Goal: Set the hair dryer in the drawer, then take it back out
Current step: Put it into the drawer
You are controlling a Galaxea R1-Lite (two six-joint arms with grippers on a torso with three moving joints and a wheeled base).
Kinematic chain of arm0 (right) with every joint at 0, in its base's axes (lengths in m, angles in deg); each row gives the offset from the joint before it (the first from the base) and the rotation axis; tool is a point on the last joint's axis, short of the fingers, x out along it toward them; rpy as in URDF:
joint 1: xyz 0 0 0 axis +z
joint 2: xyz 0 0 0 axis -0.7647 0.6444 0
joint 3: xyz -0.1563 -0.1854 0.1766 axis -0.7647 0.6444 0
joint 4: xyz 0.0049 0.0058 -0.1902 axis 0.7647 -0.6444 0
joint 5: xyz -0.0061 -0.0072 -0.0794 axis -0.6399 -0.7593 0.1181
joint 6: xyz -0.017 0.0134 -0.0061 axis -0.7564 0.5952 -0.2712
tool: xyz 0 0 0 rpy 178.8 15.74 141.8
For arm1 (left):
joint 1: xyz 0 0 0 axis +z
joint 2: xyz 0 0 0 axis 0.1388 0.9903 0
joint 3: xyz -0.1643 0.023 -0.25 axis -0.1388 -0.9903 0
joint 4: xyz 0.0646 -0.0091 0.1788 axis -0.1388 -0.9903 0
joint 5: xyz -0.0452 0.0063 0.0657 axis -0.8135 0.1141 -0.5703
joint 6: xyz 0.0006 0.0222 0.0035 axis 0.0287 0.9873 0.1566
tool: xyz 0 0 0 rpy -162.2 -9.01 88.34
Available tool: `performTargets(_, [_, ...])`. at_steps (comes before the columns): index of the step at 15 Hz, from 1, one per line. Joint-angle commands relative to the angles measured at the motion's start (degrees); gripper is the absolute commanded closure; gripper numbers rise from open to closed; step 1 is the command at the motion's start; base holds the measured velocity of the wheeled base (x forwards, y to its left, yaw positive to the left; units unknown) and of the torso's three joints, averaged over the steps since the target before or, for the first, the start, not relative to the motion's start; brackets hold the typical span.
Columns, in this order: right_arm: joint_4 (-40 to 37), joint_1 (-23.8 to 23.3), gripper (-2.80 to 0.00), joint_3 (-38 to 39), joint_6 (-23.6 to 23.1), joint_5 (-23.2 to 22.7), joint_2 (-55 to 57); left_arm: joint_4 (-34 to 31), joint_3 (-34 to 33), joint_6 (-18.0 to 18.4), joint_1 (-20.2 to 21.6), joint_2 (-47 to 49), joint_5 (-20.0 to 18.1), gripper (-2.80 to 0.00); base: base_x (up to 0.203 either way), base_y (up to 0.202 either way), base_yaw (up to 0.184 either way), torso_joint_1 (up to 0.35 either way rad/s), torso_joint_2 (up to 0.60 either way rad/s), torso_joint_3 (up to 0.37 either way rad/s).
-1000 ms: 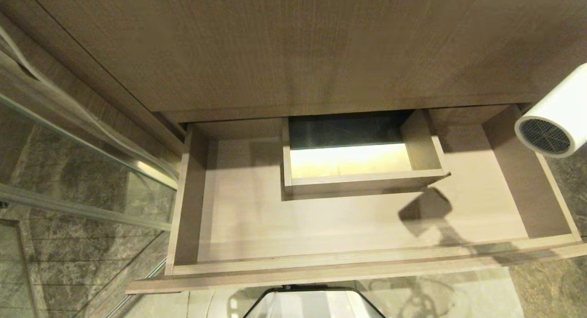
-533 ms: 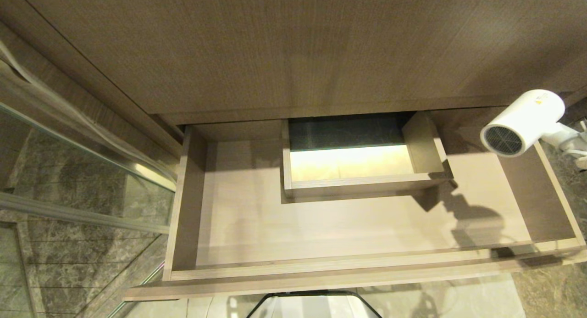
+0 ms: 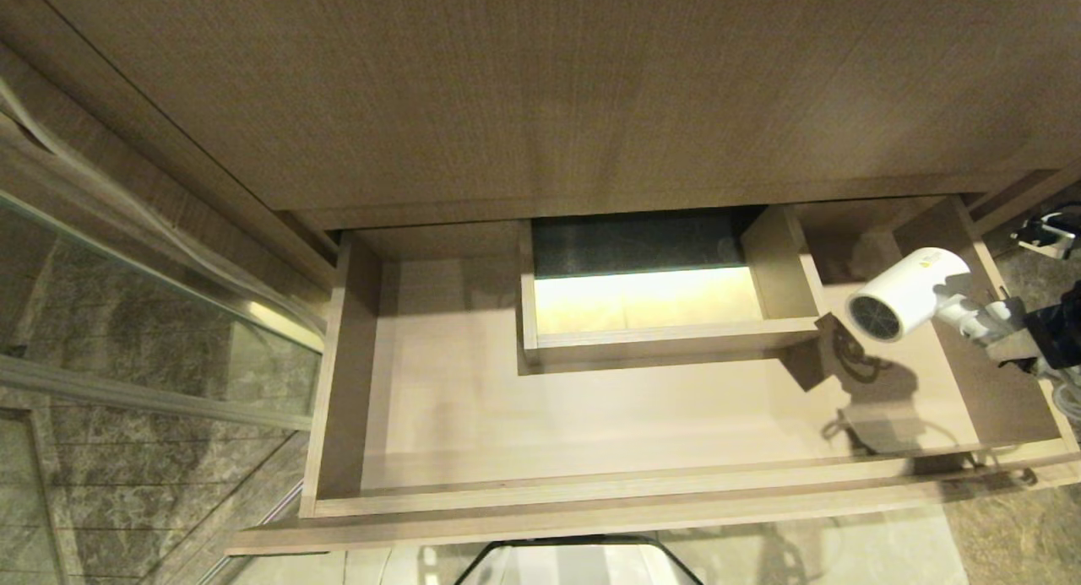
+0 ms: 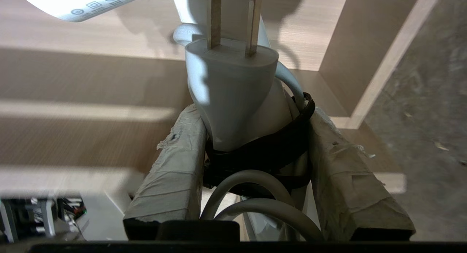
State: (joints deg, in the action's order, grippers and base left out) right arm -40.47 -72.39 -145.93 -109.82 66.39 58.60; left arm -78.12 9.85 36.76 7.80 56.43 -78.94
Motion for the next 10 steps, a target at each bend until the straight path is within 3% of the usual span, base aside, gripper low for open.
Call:
performTargets(1, [2.55, 1.29, 0.0, 0.11, 2.38, 0.79, 5.83, 0.01, -0.07, 0.08, 0.01, 0.0, 0.01, 0.0, 0.0, 0.0, 0.0, 0.0, 0.0, 0.0])
performTargets(4, [6.55, 2.58, 0.0, -5.42, 6.71, 1.2, 12.12, 0.01, -0.09, 0.0, 0.01, 0.0, 0.01, 0.0, 0.0, 0.0, 0.0, 0.0, 0.0, 0.0])
performTargets(10, [17.79, 2.9, 0.0, -12.91, 7.19, 3.0, 23.35, 0.01, -0.02, 0.0, 0.01, 0.0, 0.01, 0.0, 0.0, 0.0, 0.0, 0.0, 0.0, 0.0])
